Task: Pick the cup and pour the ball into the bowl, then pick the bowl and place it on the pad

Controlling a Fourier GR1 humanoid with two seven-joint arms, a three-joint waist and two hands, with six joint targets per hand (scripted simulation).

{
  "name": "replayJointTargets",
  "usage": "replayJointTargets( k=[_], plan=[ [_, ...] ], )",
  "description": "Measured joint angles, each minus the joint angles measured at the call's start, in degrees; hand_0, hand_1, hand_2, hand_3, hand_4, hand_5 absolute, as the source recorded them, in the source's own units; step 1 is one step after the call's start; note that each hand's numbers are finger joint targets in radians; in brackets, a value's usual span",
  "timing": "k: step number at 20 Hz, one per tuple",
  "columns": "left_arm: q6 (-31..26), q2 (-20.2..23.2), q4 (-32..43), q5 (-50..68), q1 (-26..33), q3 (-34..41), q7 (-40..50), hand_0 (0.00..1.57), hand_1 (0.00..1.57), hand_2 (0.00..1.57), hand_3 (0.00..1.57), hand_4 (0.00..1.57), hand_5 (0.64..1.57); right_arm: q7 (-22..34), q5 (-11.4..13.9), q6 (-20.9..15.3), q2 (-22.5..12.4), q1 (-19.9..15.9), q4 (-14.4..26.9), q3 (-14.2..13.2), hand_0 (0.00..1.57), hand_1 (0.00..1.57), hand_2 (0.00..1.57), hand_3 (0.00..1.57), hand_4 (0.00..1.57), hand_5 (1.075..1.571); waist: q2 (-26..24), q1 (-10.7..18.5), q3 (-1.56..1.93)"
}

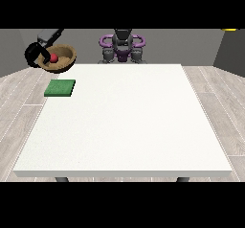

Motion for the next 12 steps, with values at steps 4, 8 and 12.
replayJointTargets(
  k=[4,8,12],
  plan=[
    [-0.91,0.97,2.58,-0.34,2.3,0.74,-3.38,0.0,0.0,0.0,0.0,1.21,1.554,1.34,-0.12,2.07,-1.93,-0.92,-0.23,-0.58,1.57,1.57,1.57,0.53,1.1,1.564,0.29,-1.28,0.02],
    [-2.2,2.88,3.83,0.12,2.98,1.48,-5.72,0.0,0.0,0.0,0.0,1.22,1.552,-0.7,-0.05,2.71,-1.93,-1.45,1.47,-1.5,1.57,1.57,1.57,0.43,1.07,1.564,2.19,-1.12,0.05],
    [-2.31,3.03,4.16,0.22,3.28,1.63,-8.34,0.0,0.0,0.0,0.0,1.21,1.555,-2.1,-1.26,2.23,-0.83,-3.01,3.7,-3.23,1.57,1.57,1.57,0.45,1.05,1.569,4.33,-0.52,0.07]
  ],
)
